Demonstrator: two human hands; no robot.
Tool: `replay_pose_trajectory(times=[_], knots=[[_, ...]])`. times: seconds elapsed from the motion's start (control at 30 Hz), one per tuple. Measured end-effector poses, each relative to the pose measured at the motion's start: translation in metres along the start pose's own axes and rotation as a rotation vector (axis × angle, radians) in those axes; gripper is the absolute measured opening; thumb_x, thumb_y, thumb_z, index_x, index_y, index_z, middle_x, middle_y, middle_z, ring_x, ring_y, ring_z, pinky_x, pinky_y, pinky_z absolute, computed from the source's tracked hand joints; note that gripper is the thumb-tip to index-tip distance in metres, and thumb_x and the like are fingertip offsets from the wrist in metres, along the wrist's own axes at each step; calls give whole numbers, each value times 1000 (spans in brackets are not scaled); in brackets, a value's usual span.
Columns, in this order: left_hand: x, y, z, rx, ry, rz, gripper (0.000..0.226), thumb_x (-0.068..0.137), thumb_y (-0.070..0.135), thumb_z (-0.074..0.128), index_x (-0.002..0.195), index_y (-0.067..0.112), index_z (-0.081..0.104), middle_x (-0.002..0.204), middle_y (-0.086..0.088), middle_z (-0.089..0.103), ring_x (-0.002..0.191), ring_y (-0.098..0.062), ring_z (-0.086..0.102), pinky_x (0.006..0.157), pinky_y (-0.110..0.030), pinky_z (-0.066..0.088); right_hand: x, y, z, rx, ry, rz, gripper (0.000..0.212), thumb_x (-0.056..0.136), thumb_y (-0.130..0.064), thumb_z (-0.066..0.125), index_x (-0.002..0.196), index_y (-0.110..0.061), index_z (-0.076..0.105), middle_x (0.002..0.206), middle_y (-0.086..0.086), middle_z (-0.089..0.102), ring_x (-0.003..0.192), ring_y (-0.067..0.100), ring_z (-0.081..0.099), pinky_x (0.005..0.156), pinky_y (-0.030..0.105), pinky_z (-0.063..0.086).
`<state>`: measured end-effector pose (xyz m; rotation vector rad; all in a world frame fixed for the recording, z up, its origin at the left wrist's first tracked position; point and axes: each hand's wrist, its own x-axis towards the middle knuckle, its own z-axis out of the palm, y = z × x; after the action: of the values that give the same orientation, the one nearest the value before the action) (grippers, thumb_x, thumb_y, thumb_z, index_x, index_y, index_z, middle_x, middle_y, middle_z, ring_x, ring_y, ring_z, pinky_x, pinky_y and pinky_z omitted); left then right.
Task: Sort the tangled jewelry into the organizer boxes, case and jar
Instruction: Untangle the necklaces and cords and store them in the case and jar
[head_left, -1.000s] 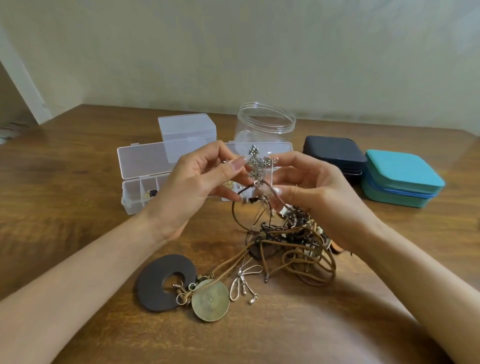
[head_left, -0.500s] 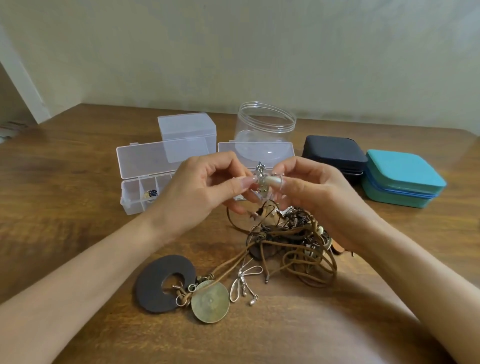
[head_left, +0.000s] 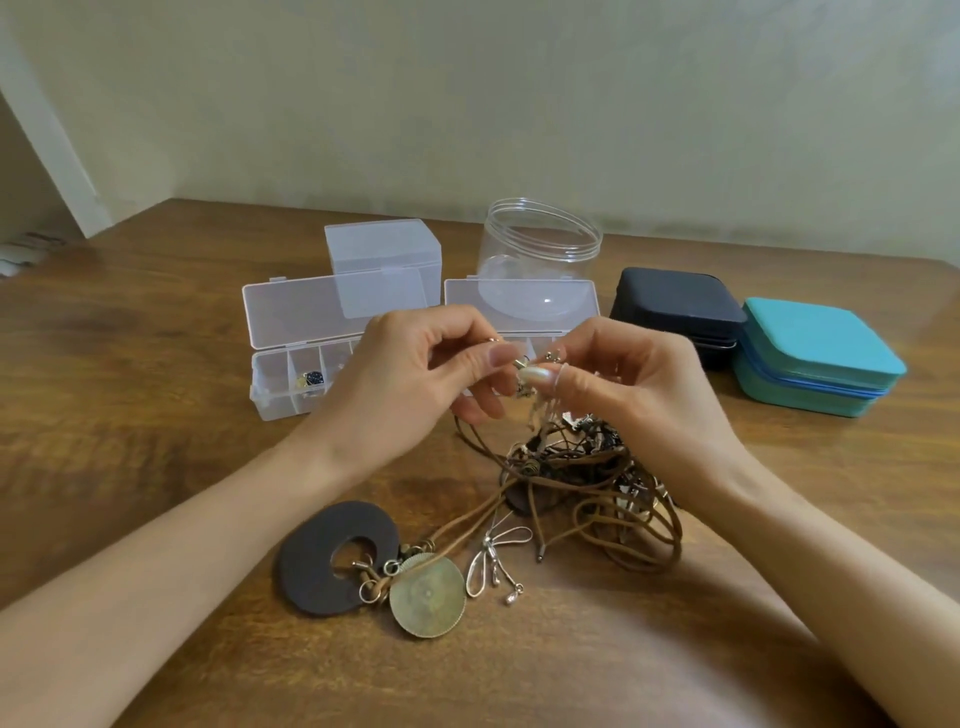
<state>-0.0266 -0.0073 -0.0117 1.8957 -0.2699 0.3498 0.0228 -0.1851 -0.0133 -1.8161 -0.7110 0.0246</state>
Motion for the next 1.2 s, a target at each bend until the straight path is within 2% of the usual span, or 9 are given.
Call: replay_pose_trajectory(times=[0.2, 0.43, 0.57, 0.63, 0.8, 0.9, 0.97, 1.07, 1.2], knots=[[0, 0, -3, 55, 15, 48, 32, 80, 35, 55, 81, 5, 67, 64, -7, 69, 52, -18, 66, 49, -19, 50, 3, -4, -8, -59, -5, 11, 11, 77, -16, 76, 70, -23, 71, 69, -1, 70, 62, 6, 60, 62, 23, 50], [1, -1, -5, 49, 87, 73, 28, 85, 30, 58, 78, 4, 64, 61, -6, 67, 50, -19, 65, 47, -21, 51, 2, -6, -13, -203, -25, -28, 1, 80, -22, 73, 81, -23, 72, 76, -4, 71, 66, 5, 63, 63, 22, 53], [-1, 1, -3, 68, 131, 153, 25, 87, 29, 58, 78, 6, 64, 61, -4, 67, 49, -16, 65, 46, -21, 49, -1, -8, -4, -128, -60, 40, 24, 76, -30, 71, 100, -28, 67, 87, -4, 69, 79, 11, 65, 73, 31, 56], [-3, 1, -1, 112, 135, 216, 24, 89, 28, 59, 77, 7, 63, 60, 0, 66, 50, -13, 65, 46, -19, 49, -2, -6, 4, -113, -106, 66, 31, 75, -27, 74, 105, -25, 63, 91, -2, 69, 79, 9, 65, 73, 30, 56], [-3, 1, -5, 202, 202, 333, 26, 91, 25, 56, 77, 4, 62, 64, -1, 66, 52, -9, 65, 48, -16, 49, -3, -6, 5, 183, -68, 139, 5, 79, -6, 69, 83, -9, 68, 70, 2, 72, 64, 6, 66, 61, 16, 52], [-2, 1, -8, 247, 239, 358, 27, 92, 24, 56, 77, 2, 62, 64, -2, 66, 53, -8, 65, 48, -18, 50, 1, -7, -6, 169, -74, 127, 22, 81, 6, 64, 82, -15, 71, 80, 0, 74, 79, 9, 68, 74, 22, 53], [-2, 0, -9, 254, 254, 365, 27, 92, 24, 56, 77, 1, 62, 64, -3, 66, 52, -9, 64, 48, -20, 51, 2, -8, -11, 113, -25, 61, 35, 66, 5, 51, 79, -20, 72, 90, -2, 73, 93, 12, 64, 81, 29, 49], [-2, 1, -10, 289, 257, 391, 26, 92, 23, 56, 77, 2, 62, 65, -1, 66, 54, -7, 64, 49, -16, 50, 0, -9, -15, 189, 139, -43, 40, 52, -1, 41, 80, -16, 65, 86, -1, 72, 84, 13, 60, 73, 25, 45], [-4, 4, -6, 320, 243, 439, 27, 92, 22, 57, 76, 0, 62, 66, 3, 65, 56, -3, 64, 49, -15, 50, -5, -14, -2, 158, 35, 57, 38, 74, -18, 74, 108, -22, 57, 90, 1, 72, 75, 19, 63, 65, 25, 52]])
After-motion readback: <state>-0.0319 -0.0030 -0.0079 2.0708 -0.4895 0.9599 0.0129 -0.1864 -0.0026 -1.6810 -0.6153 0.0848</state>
